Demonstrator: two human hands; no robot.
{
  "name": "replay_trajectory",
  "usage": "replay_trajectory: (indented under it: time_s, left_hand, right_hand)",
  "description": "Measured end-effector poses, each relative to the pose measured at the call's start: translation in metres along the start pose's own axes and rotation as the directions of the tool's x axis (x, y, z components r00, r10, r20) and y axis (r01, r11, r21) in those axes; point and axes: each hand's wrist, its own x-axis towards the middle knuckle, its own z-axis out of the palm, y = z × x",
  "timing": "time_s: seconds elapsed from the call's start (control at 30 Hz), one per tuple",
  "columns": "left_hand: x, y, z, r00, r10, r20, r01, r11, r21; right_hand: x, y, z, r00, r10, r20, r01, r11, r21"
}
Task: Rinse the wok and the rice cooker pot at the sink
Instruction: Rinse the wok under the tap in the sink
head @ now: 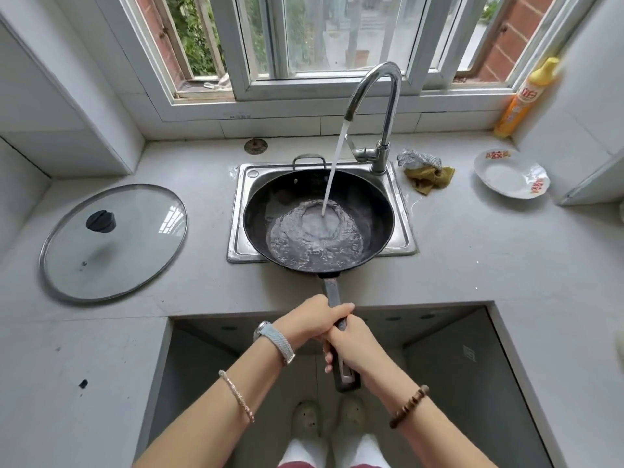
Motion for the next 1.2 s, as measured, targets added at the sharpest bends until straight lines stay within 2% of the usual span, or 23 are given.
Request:
replay_trajectory:
  time_s: [0.17,0.27,0.57,0.7,1.0,1.2]
  left_hand:
    - [-0.001,0.018,-0.019,1.000,-0.009,-0.013,0.008,0.997,-0.082]
    - [-0.002,0.020,-0.020,1.000,-0.011,-0.016,0.010,0.996,-0.088]
    - [-0.004,-0.004,0.003,1.000,-0.005,0.026,0.004,0.998,0.063]
    - [-0.002,-0.012,0.009,0.998,-0.030,0.054,0.025,0.996,0.081]
    - [-0.005,-0.003,-0.006,1.000,0.024,-0.002,-0.024,0.999,-0.037]
    - [-0.001,0.005,-0.012,1.000,-0.003,-0.012,0.002,0.996,-0.086]
  right_hand:
    - [0.003,-0.028,-0.007,1.000,0.013,0.017,-0.015,0.994,0.113]
    - [0.004,-0.030,-0.009,0.999,0.022,0.032,-0.026,0.993,0.114]
    - [-0.003,0.006,0.004,0.999,0.013,0.038,-0.014,0.999,0.049]
    - [-0.004,0.016,0.010,0.999,-0.011,0.040,0.010,1.000,0.019]
    - [-0.003,-0.008,0.003,0.999,-0.019,0.037,0.019,1.000,0.002]
    - [-0.003,-0.024,-0.003,0.999,0.014,0.033,-0.014,1.000,0.006]
